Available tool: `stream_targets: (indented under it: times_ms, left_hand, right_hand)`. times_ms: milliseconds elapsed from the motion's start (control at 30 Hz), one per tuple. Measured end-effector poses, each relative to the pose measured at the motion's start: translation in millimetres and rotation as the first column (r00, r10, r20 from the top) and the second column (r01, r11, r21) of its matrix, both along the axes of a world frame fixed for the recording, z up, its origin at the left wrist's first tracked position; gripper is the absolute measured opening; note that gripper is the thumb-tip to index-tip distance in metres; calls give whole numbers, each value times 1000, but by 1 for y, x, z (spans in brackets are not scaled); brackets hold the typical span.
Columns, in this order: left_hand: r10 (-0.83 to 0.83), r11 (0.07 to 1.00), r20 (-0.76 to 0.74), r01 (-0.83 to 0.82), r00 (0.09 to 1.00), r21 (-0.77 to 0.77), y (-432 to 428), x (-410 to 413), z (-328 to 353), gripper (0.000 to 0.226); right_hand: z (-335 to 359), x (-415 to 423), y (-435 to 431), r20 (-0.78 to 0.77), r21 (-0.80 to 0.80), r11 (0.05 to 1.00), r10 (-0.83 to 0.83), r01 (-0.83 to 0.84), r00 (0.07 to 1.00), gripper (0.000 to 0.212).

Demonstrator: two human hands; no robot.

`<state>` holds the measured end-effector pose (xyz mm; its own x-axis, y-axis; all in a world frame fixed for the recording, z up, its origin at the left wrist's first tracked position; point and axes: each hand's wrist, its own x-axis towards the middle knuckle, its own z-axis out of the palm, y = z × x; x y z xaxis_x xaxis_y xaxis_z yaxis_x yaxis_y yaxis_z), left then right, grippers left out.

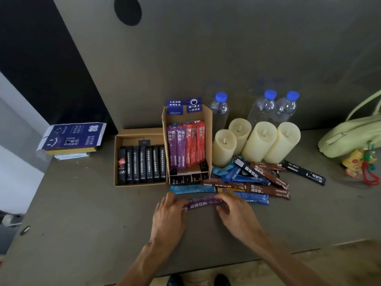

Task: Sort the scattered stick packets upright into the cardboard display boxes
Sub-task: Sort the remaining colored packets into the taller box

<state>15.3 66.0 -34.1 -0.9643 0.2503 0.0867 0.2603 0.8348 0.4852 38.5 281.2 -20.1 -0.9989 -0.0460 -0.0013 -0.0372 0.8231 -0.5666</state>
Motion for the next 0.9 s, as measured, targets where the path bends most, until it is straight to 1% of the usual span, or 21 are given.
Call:
stream_targets:
  times_ms: [100,200,267,333,367,400,433,467,500,533,567,600,633,767,900]
  left_hand:
    - [-48,995,-106,39,993,-88,-5,2,-7,28]
    - [-116,988,-183,94,976,-123,-9,4,-8,15]
    - [-133,987,-188,113,973,-116,-11,5,-5,25]
    - [-129,990,-172,115,977,-87,-12,3,-6,27]
    - [-110,994,-145,105,983,-43,-12,2,-3,24]
    - [-67,997,-99,71,993,38,-12,1,-2,20]
    - [-1,987,-14,3,1000,159,-11,0,3,17]
    - [71,947,114,-103,991,305,-9,-2,10,14]
    - [119,867,263,-229,957,442,-7,-5,19,12]
    - [141,767,382,-345,913,541,-6,-9,27,11]
    - [151,688,445,-417,882,593,-5,-13,35,12]
    - [153,643,468,-447,871,622,-5,-17,42,13]
    - [152,622,469,-453,870,638,-5,-20,49,14]
    - [150,605,431,-427,890,672,-4,-26,68,11]
    - [183,548,407,-436,895,713,1,-27,75,12]
  right_hand:
    - [-2,0,0,83,55,992,110,-115,990,39]
    - [-3,0,0,72,114,983,139,-147,988,38]
    - [-3,-2,0,59,143,978,147,-154,987,36]
    - [-3,-4,0,63,149,976,150,-158,987,32]
    - [-3,-6,1,67,137,978,146,-154,987,27]
    - [-1,-7,1,73,96,985,135,-142,988,22]
    - [1,-9,2,92,24,993,116,-119,989,16]
    - [5,-10,2,125,-70,993,98,-90,987,11]
    - [9,-12,3,177,-172,983,87,-56,980,7]
    - [14,-13,3,236,-264,964,83,-18,968,7]
    - [19,-13,4,283,-328,944,82,16,956,8]
    - [23,-12,5,314,-363,931,84,38,946,9]
    - [27,-12,6,331,-384,922,85,52,940,10]
    - [42,-13,4,347,-452,888,86,87,934,13]
    - [50,-11,1,375,-539,828,68,157,925,13]
